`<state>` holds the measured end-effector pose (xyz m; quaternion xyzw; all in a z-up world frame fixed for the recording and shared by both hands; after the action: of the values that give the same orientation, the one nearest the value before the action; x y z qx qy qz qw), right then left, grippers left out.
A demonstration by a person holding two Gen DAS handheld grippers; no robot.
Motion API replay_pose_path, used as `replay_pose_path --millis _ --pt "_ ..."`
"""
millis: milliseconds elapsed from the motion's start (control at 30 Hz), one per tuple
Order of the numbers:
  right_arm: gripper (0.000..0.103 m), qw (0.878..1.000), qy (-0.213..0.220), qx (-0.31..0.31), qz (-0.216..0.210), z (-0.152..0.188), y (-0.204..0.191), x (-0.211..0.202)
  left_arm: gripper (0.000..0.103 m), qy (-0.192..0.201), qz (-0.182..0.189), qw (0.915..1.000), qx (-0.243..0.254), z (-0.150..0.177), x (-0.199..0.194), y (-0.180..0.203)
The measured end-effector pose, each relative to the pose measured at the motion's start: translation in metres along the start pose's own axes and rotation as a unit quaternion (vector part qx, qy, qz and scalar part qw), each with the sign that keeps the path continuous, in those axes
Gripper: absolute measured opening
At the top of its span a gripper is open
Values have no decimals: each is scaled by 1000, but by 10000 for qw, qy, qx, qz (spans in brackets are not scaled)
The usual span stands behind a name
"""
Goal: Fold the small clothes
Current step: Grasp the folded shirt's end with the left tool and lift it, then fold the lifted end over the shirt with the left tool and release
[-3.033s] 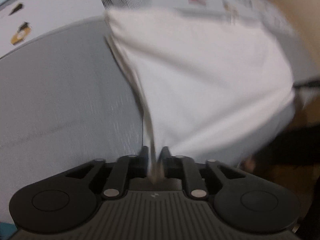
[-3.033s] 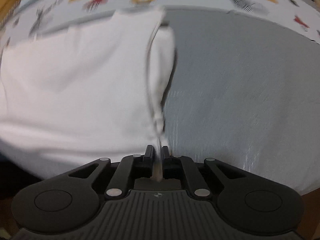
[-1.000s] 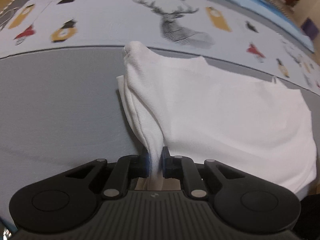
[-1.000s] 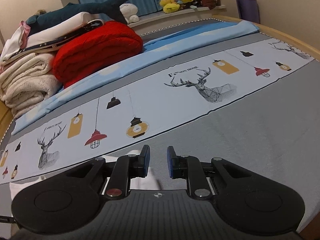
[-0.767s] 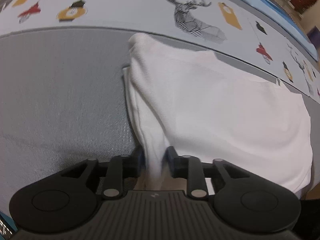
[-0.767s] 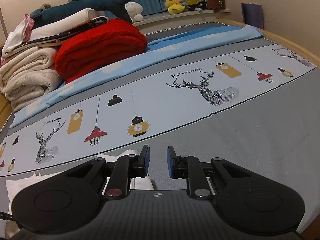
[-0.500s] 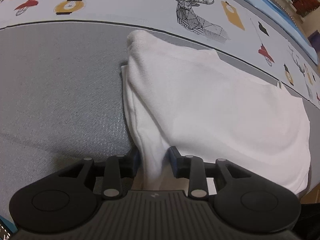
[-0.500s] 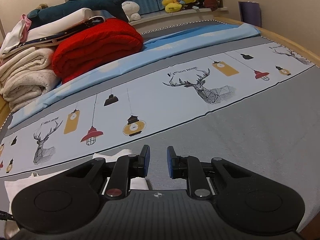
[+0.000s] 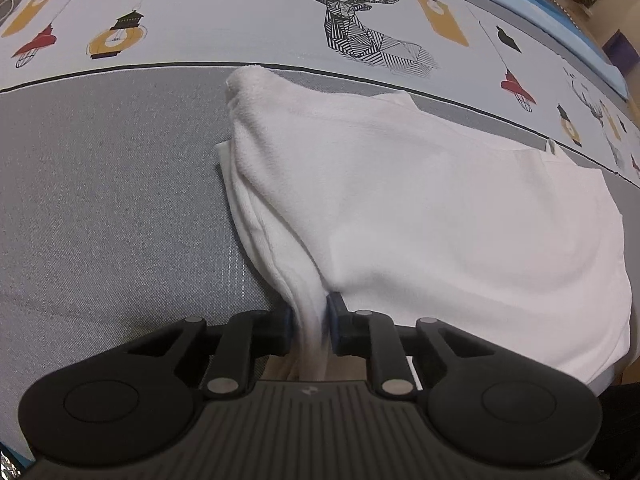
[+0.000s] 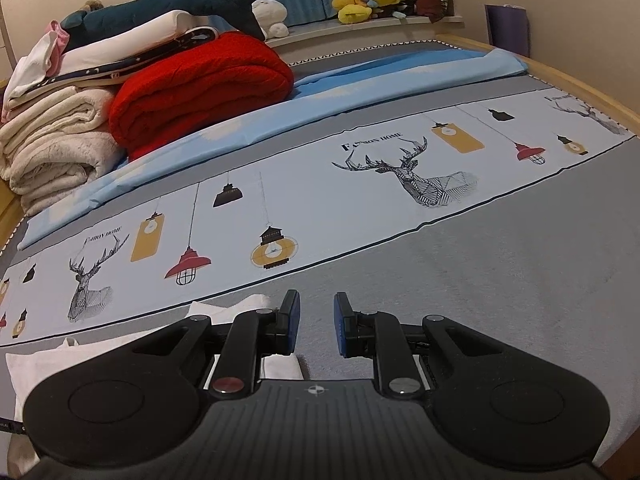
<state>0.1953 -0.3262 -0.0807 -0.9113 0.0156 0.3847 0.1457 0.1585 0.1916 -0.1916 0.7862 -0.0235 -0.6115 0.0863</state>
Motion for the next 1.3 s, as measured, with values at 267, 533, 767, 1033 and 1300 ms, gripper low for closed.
replay_pose_path --millis 267,533,767,1033,1300 --pt "19 10000 -20 -54 -15 0 -2 1 19 21 -74 9999 103 0 -2 3" --pt "19 9995 -121 -279 11 1 -5 8 19 20 -172 9997 166 -1 1 5" --pt "19 9977 -271 -584 197 4 -5 15 16 186 -221 9995 136 -8 -13 12" --pt "19 9966 -258 -786 -9 0 1 9 13 765 1121 9906 156 -35 -61 96" --pt "19 9972 -266 -691 -44 -2 22 2 14 893 2821 9545 378 -52 -70 271"
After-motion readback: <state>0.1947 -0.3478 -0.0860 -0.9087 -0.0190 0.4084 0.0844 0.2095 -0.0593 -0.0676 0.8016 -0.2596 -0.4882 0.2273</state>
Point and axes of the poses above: each gripper's, at about its wrist camera, not at the fingertips, and x roughly the way its jaws point, y to its right, z to its underside, the point moved 8 cm from there along x, roughly the way its jaws point, and after that the axes turned 2 degrees about x, right-handed, at the moved point
